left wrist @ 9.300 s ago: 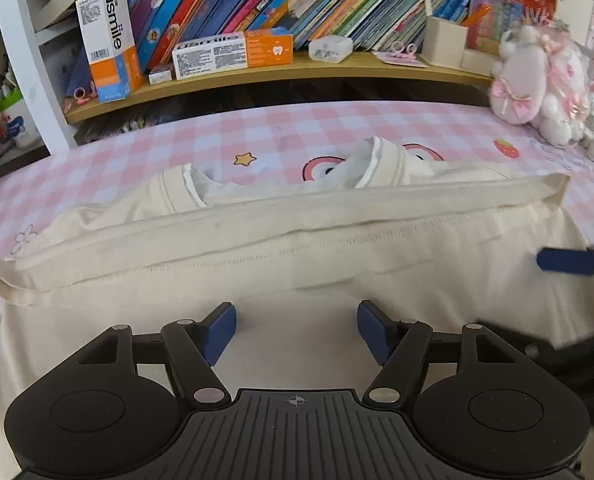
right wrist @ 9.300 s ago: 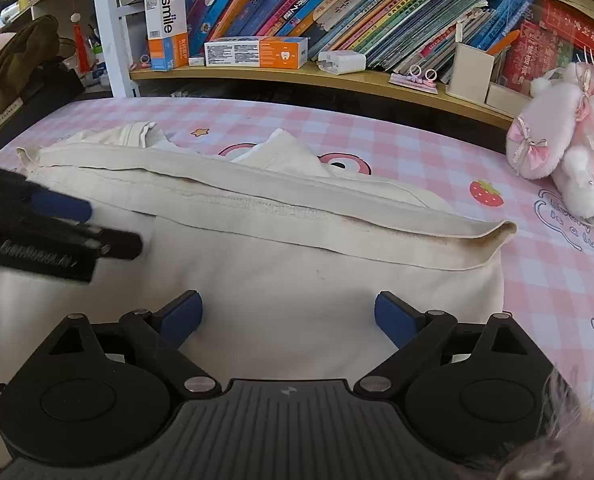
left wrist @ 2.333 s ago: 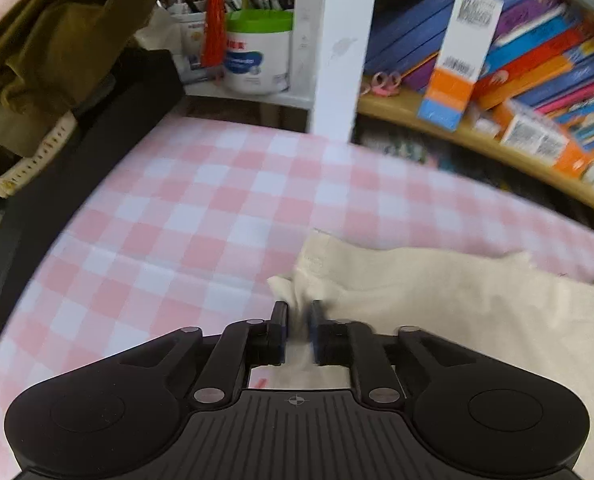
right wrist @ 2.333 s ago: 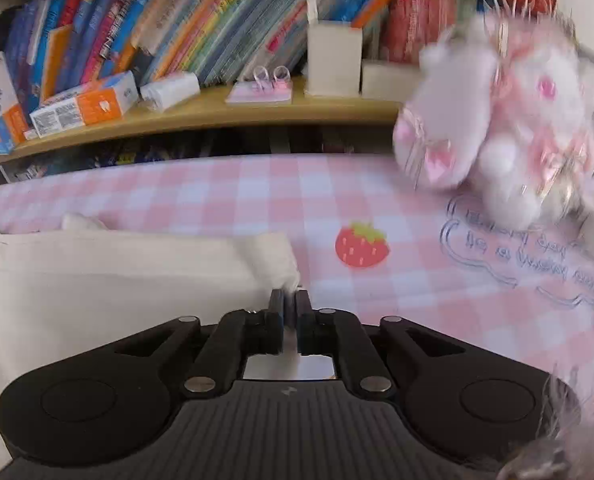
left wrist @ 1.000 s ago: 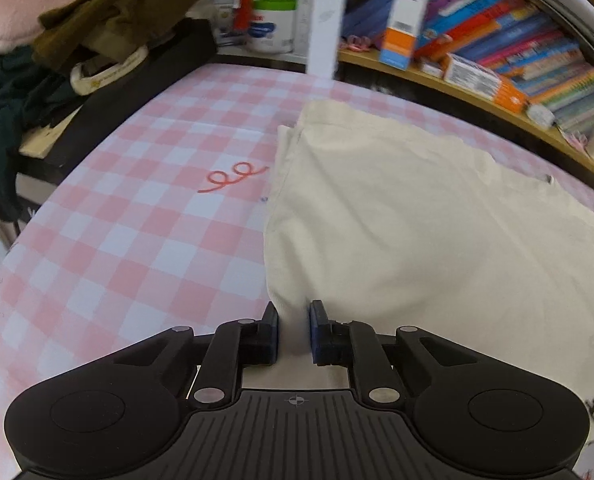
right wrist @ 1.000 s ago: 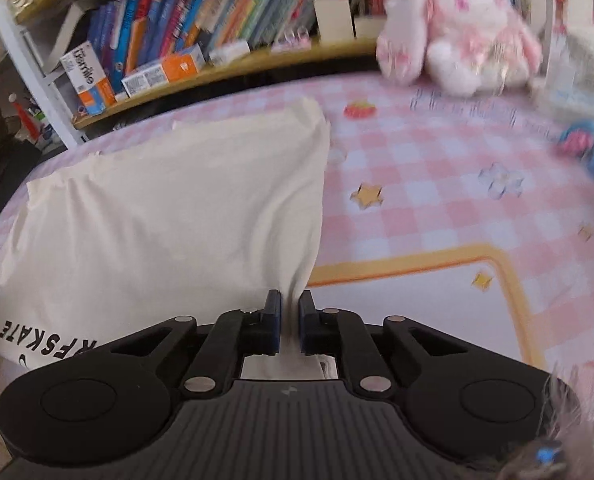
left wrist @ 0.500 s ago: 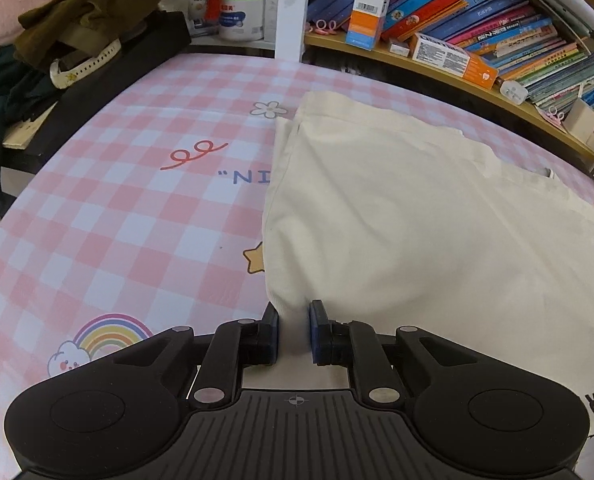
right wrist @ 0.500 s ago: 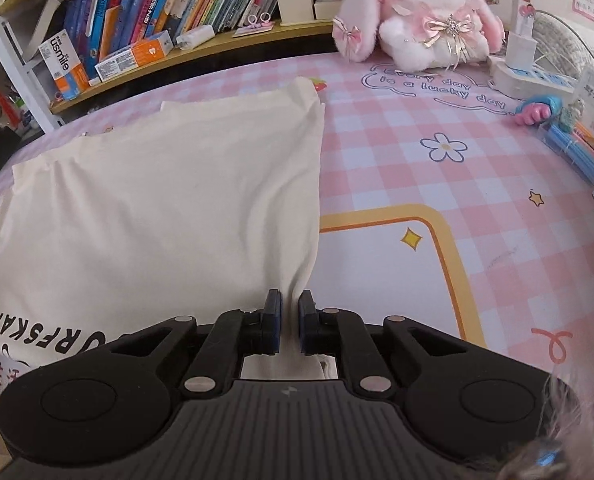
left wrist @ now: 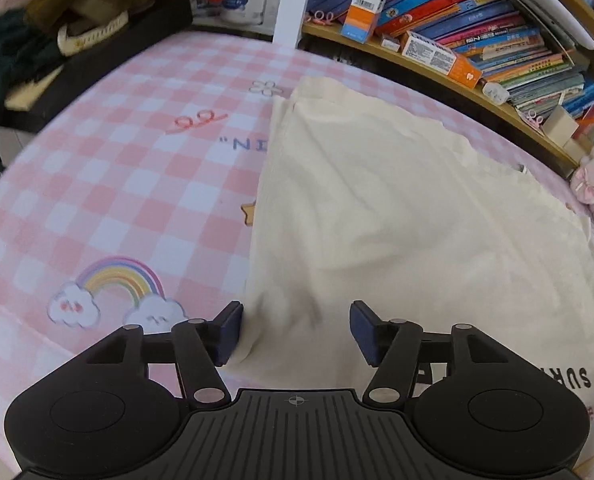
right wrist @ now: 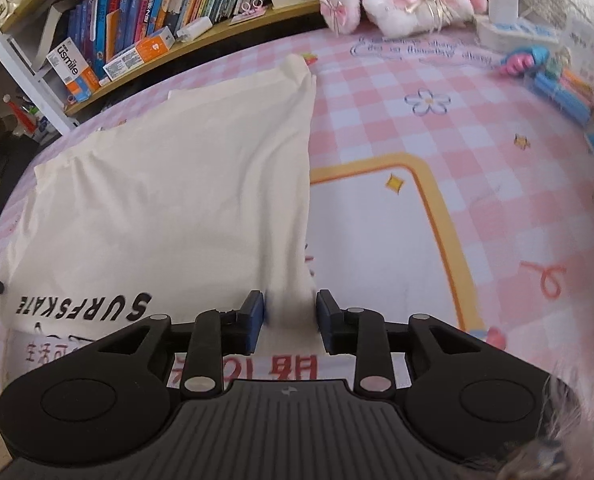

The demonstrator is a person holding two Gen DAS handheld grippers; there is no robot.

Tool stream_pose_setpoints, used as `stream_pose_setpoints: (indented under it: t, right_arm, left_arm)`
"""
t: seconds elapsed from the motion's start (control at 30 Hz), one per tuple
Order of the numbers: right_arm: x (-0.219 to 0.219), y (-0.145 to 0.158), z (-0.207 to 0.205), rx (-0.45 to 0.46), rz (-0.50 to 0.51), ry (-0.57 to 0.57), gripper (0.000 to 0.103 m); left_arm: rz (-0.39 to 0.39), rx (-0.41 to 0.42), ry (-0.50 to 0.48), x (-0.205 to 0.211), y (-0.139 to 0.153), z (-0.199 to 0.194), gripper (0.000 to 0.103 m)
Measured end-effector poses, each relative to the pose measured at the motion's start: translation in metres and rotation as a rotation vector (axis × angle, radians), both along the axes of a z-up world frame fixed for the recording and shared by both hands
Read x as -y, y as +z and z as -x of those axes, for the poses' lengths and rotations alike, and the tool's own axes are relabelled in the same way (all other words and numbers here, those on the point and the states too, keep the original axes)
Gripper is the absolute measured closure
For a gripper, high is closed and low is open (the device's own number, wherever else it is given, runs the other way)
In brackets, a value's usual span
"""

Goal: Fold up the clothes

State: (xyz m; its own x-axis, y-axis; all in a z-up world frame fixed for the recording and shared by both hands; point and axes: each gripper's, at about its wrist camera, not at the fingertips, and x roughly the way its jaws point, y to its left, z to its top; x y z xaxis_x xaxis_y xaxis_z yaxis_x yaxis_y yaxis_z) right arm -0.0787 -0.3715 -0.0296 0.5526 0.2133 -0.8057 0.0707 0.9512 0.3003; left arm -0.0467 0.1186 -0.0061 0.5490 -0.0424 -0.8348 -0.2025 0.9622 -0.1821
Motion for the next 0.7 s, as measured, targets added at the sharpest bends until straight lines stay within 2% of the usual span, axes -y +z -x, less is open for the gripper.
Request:
stream_pose_setpoints:
  t: [0.03,0.07,0.1,0.13,0.2,0.3,0.5,0.57,0.6,0.67,0.7]
  right_arm:
    - [-0.001,0.000,0.001,0.000,-0.001,-0.001,0.075]
    - [-0.002,0.000,0.001,-0.001,0.008,0.004,0.083]
    - [-0.003,0.000,0.000,-0.002,0.023,0.010,0.091]
    - [-0.005,0.001,0.000,-0.003,0.037,0.017,0.095]
    - [-0.004,0.006,0.003,0.020,0.041,0.006,0.098]
    - [-0.004,0.016,0.006,0.050,0.063,-0.011,0.099]
    - [-0.014,0.001,0.003,-0.002,0.115,-0.029,0.097]
    - [-0.017,0.001,0.002,-0.010,0.137,-0.054,0.095]
    - [-0.019,0.001,0.002,-0.014,0.151,-0.073,0.092]
    - [-0.024,0.006,0.003,-0.009,0.181,-0.106,0.072]
    - [-0.028,0.010,0.005,0.006,0.197,-0.118,0.070]
  left_arm:
    - [-0.006,0.000,-0.006,0.002,0.000,0.000,0.049]
    - [-0.012,0.000,-0.011,0.003,-0.001,-0.001,0.054]
    - [-0.018,-0.005,-0.013,0.003,0.000,-0.001,0.063]
    - [-0.024,-0.011,-0.015,0.003,0.001,-0.001,0.085]
    - [0.030,-0.008,0.021,-0.006,0.004,0.000,0.090]
    - [0.068,-0.002,0.033,-0.014,0.004,0.003,0.090]
    - [0.082,-0.002,-0.010,-0.020,-0.002,-0.001,0.085]
    - [0.095,0.003,-0.024,-0.025,-0.001,0.000,0.078]
    - [0.100,0.006,-0.023,-0.028,0.000,0.001,0.076]
    - [0.103,0.011,-0.025,-0.032,0.002,0.003,0.061]
    - [0.102,0.012,-0.030,-0.034,0.003,0.003,0.056]
